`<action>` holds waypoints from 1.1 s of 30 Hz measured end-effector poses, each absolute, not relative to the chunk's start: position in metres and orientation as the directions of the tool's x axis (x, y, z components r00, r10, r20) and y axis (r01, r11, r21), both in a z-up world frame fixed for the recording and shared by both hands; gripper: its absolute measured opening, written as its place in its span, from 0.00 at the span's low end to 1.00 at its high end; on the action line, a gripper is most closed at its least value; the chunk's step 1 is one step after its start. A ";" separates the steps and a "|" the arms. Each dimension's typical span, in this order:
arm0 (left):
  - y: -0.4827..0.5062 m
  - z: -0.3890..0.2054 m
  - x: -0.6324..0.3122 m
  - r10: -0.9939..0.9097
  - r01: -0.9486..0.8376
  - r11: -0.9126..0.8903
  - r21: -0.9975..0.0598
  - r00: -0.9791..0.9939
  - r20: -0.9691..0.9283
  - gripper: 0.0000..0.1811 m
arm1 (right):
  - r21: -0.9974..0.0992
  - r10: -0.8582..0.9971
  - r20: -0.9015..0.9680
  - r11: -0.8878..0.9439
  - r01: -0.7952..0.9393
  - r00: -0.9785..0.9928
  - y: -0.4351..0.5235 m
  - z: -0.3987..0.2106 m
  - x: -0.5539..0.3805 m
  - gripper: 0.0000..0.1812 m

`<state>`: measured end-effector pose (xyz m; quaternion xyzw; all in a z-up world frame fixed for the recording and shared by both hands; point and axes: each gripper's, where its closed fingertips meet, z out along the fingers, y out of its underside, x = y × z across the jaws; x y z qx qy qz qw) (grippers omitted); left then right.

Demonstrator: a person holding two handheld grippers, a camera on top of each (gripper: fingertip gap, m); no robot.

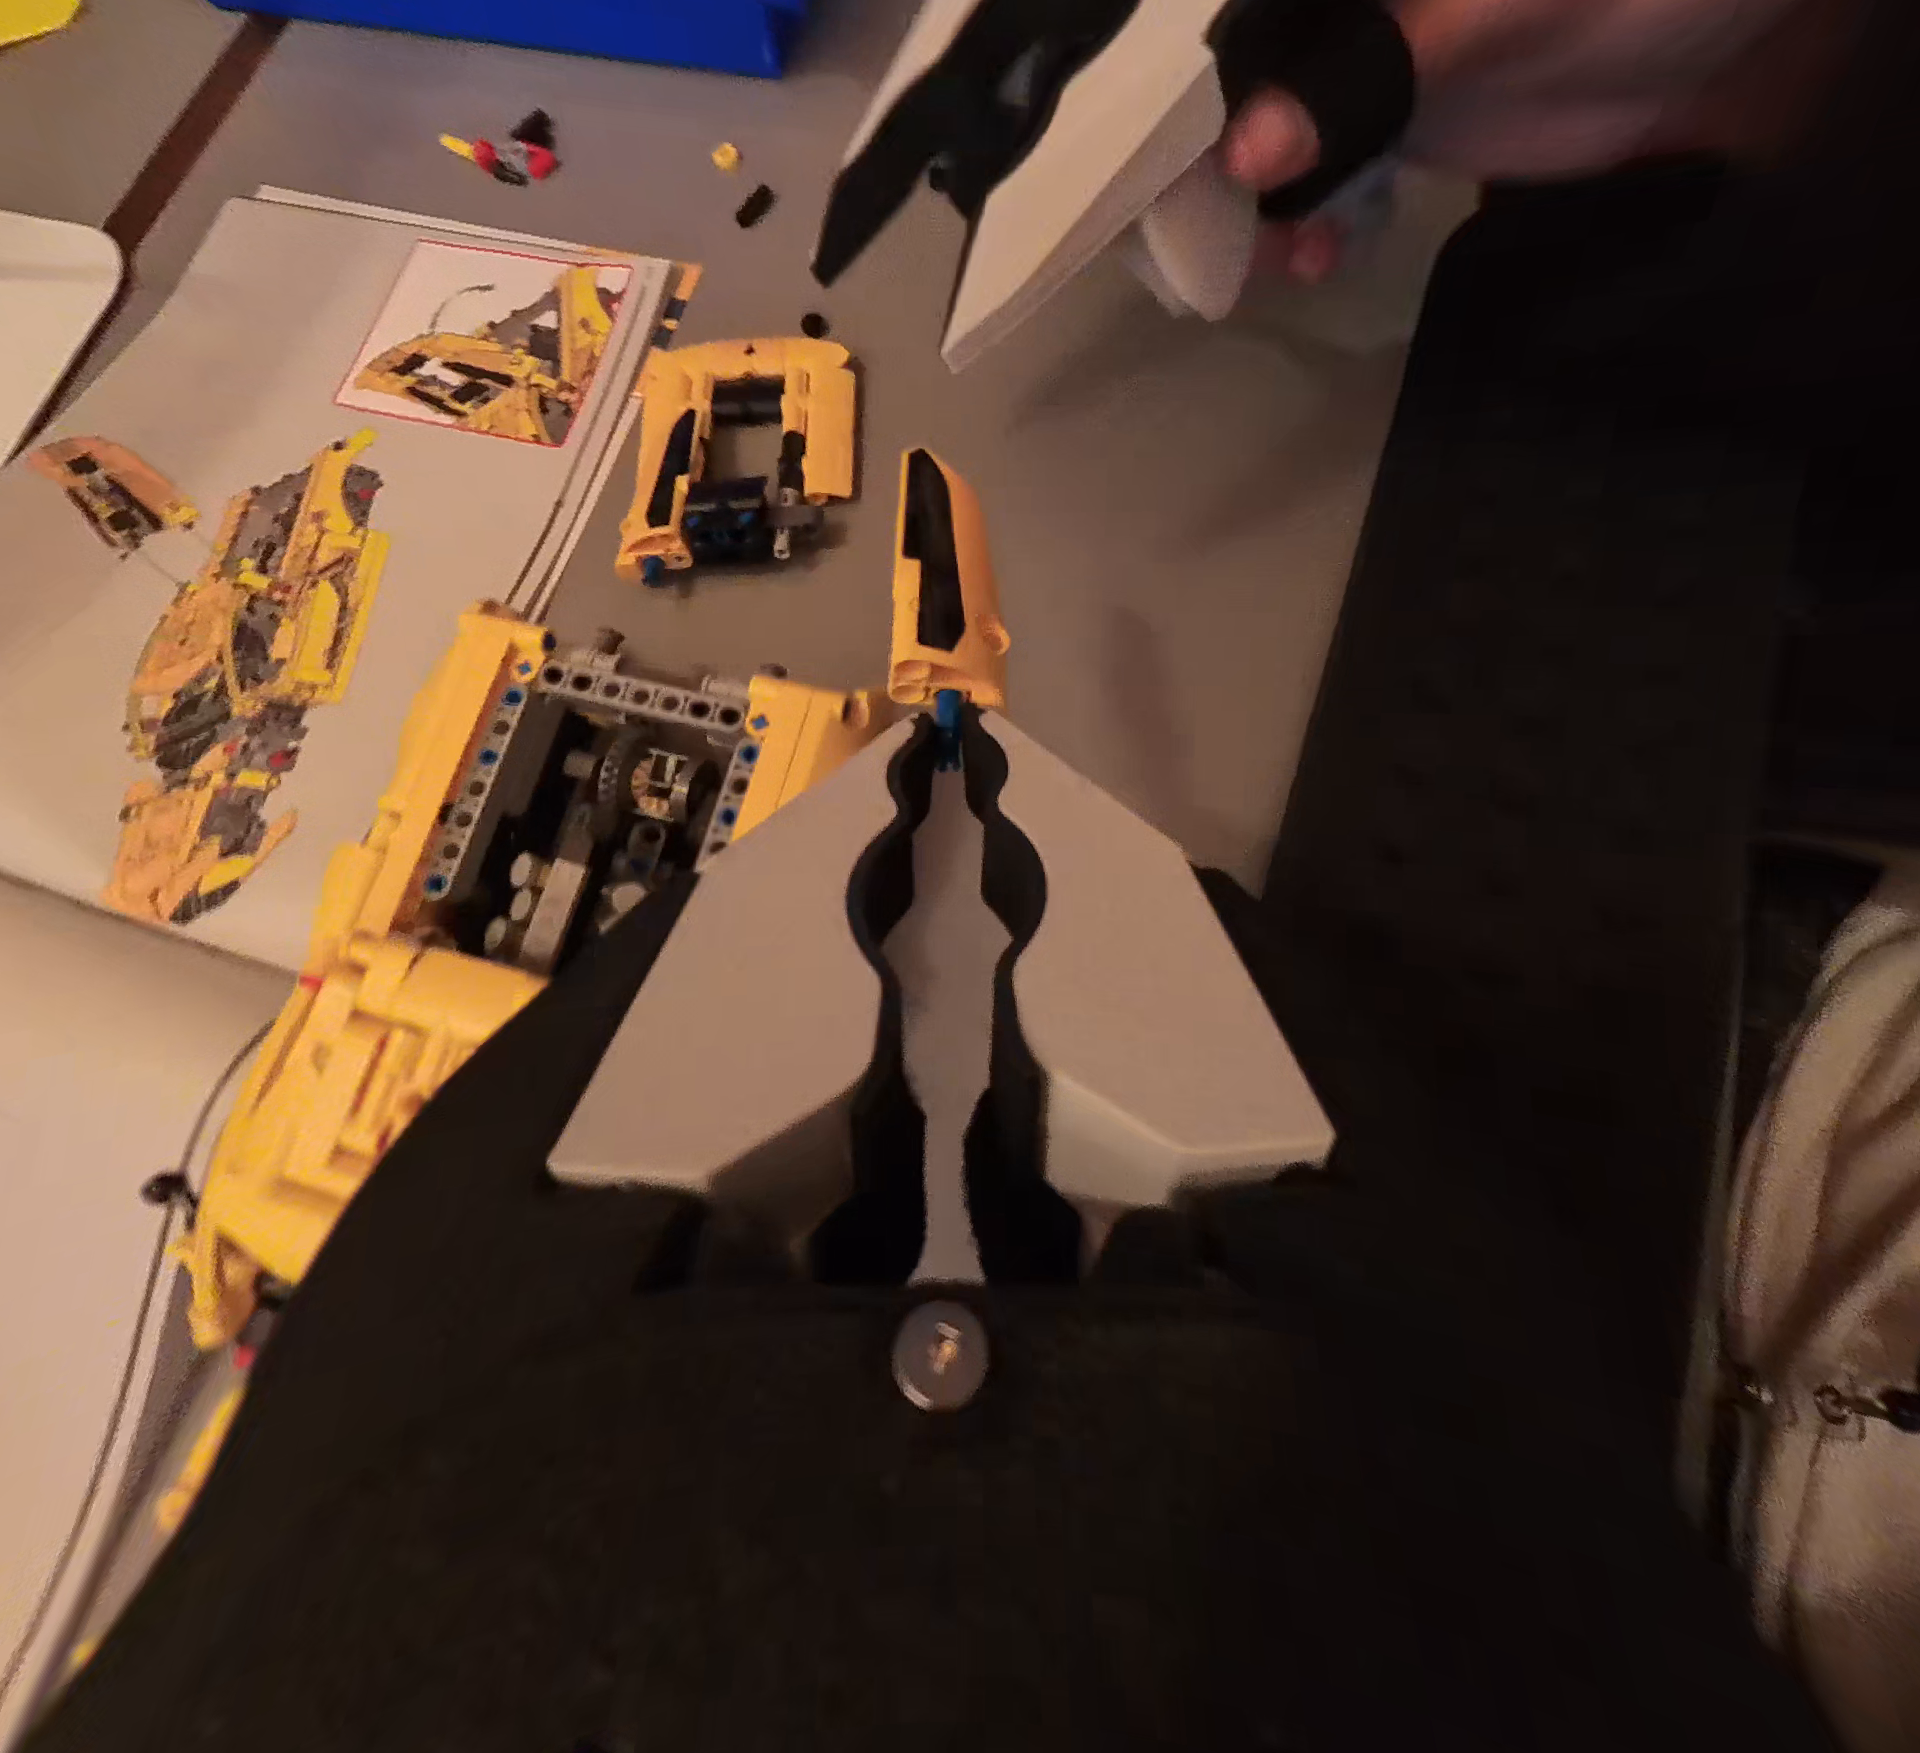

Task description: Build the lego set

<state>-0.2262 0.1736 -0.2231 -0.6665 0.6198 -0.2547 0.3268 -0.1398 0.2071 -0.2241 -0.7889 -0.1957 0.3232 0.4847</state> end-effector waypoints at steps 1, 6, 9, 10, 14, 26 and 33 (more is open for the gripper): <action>0.174 -0.225 -0.221 -0.994 -0.674 -0.005 -0.739 0.083 -0.069 0.02 | -0.900 0.672 -0.253 -0.428 0.085 0.696 0.209 -0.229 -0.134 0.34; 0.169 -0.236 -0.219 -0.999 -0.727 0.022 -0.686 0.001 -0.033 0.02 | -0.801 0.904 0.105 -0.171 0.574 0.415 0.233 -0.260 -0.121 0.42; 0.159 -0.240 -0.232 -0.999 -0.742 0.028 -0.670 -0.043 0.006 0.02 | -0.734 0.955 0.115 -0.104 0.672 0.274 0.256 -0.276 -0.130 0.45; 0.154 -0.242 -0.238 -0.998 -0.747 0.017 -0.665 -0.053 0.034 0.02 | -0.717 0.967 0.105 -0.088 0.691 0.233 0.260 -0.280 -0.136 0.45; 0.137 -0.262 -0.262 -0.991 -0.785 -0.021 -0.619 -0.063 0.114 0.02 | -0.634 0.986 0.122 -0.010 0.773 0.113 0.266 -0.296 -0.150 0.45; 0.135 -0.291 -0.277 -0.981 -0.795 -0.049 -0.605 -0.076 0.179 0.10 | -0.629 0.982 -0.064 -0.178 0.757 0.178 0.248 -0.299 -0.159 0.37; 0.154 -0.238 -0.256 -0.997 -0.623 0.072 -0.779 -0.071 -0.035 0.22 | -0.748 0.878 -0.479 -0.406 0.525 -0.004 0.187 -0.237 -0.189 0.37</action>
